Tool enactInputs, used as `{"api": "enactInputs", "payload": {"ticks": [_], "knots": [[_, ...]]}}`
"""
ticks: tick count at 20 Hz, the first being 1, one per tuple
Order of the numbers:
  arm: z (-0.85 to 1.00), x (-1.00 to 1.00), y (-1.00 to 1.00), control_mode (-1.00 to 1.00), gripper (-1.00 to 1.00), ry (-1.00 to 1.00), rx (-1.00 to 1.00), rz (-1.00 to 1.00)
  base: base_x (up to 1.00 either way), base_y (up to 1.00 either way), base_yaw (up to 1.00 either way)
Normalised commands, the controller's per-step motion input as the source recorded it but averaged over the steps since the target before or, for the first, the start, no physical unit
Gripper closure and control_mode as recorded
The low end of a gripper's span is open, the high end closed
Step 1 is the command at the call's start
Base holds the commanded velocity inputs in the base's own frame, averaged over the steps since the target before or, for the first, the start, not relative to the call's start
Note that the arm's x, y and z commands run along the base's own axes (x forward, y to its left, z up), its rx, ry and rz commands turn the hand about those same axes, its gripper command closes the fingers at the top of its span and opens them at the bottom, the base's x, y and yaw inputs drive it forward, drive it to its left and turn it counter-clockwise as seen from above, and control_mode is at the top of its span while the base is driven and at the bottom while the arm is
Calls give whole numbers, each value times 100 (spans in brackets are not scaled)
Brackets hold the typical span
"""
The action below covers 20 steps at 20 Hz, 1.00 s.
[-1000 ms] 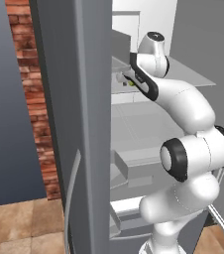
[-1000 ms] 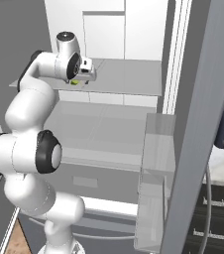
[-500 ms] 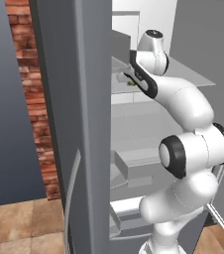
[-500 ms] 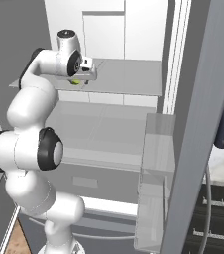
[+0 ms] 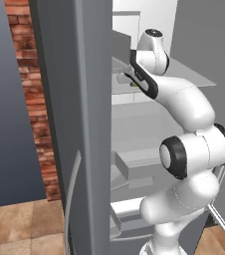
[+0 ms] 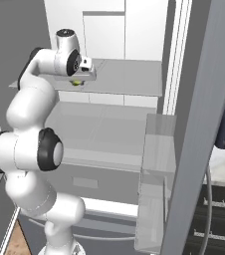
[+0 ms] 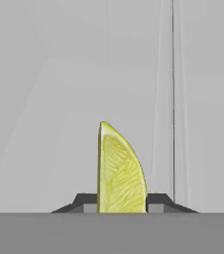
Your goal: There is a bowl on the dining counter. Grab a lemon wedge from the fridge and place it in the bowl. Then get the liquor bottle and glass cup from the cabinet and place them next to the bowl.
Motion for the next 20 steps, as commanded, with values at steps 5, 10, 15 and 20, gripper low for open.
{"api": "enactInputs", "payload": {"ticks": [5,10,15,20], "knots": [[-7,-40,50,-100,100,-1,0,0,0,0,0],[31,-76,19,-100,100,-12,0,0,0,0,0],[57,-100,-51,-100,100,-6,0,-1,0,0,0],[13,-100,-70,-100,100,1,0,-3,0,0,0]]}}
